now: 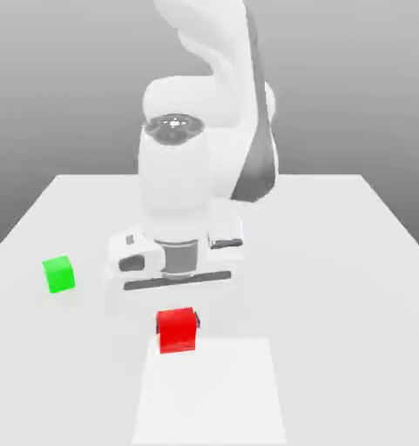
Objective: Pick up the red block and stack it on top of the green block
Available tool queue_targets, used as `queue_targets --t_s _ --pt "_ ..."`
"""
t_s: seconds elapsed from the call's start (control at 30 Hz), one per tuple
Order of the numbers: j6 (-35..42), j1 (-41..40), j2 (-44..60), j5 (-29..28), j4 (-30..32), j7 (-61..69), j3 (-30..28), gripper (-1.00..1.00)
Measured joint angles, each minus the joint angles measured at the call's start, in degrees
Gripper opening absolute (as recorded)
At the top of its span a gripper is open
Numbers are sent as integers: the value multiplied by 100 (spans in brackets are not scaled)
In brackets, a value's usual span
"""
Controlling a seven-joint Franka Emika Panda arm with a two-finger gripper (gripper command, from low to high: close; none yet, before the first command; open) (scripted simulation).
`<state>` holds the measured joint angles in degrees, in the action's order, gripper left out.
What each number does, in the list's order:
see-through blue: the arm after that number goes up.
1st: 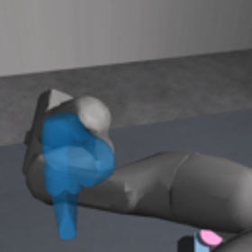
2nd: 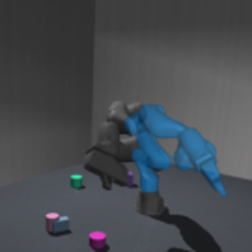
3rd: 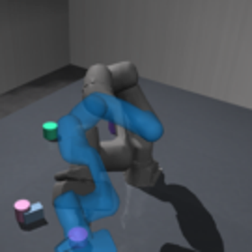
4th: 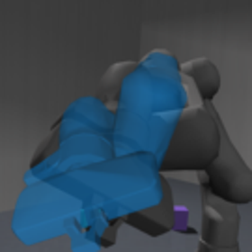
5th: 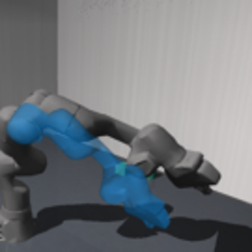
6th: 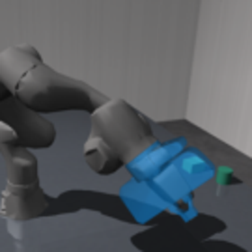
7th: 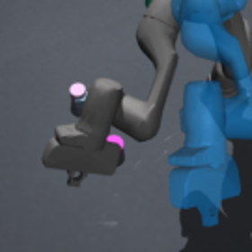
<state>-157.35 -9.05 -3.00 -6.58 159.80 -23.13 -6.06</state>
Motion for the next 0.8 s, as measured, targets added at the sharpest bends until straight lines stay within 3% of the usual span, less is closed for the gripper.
queue_targets --t_s 0.47,0.8 --pt "476 -1804 -1074 -1199 483 2929 -1863 -100" --pt "515 -2682 -1431 -1611 798 4861 -3181 -100"
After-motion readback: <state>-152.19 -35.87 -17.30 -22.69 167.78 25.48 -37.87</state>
